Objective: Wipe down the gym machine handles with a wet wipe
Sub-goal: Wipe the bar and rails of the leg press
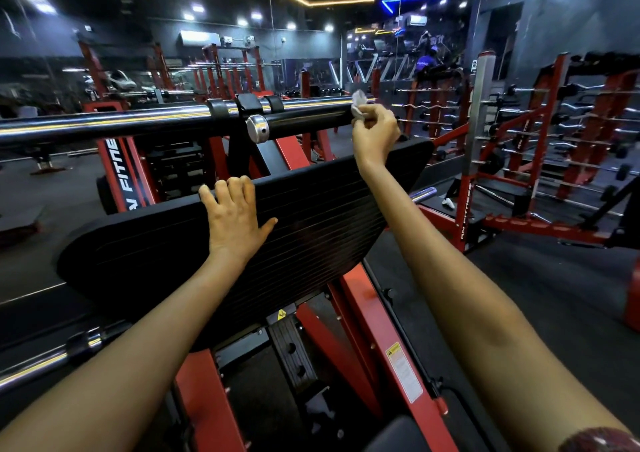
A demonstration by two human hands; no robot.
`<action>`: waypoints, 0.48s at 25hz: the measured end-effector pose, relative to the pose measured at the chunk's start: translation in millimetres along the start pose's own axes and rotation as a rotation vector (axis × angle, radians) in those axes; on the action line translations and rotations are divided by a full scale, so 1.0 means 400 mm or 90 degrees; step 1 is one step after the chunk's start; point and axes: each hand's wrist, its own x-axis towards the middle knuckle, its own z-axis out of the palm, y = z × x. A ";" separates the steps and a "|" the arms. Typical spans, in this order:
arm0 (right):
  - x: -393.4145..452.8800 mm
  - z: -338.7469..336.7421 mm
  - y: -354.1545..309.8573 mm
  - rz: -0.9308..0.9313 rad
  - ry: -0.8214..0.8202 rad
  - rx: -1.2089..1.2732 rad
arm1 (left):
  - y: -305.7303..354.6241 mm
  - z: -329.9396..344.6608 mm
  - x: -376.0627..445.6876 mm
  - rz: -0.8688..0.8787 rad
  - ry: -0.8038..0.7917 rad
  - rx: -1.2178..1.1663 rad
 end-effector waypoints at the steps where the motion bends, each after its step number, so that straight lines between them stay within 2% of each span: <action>1: -0.005 -0.012 0.000 -0.052 -0.033 -0.026 | 0.000 -0.001 0.000 -0.001 0.000 -0.004; 3: 0.012 -0.035 0.011 -0.069 -0.017 -0.067 | 0.000 -0.002 0.001 0.003 -0.001 -0.005; 5: 0.034 -0.041 0.021 0.014 0.040 -0.082 | -0.001 -0.005 -0.002 0.004 -0.004 -0.005; 7: 0.021 -0.026 0.014 0.070 0.043 -0.062 | 0.000 -0.007 -0.002 0.003 -0.001 0.000; 12: -0.057 0.018 -0.036 -0.030 0.059 -0.015 | 0.002 -0.001 -0.001 0.004 0.016 0.006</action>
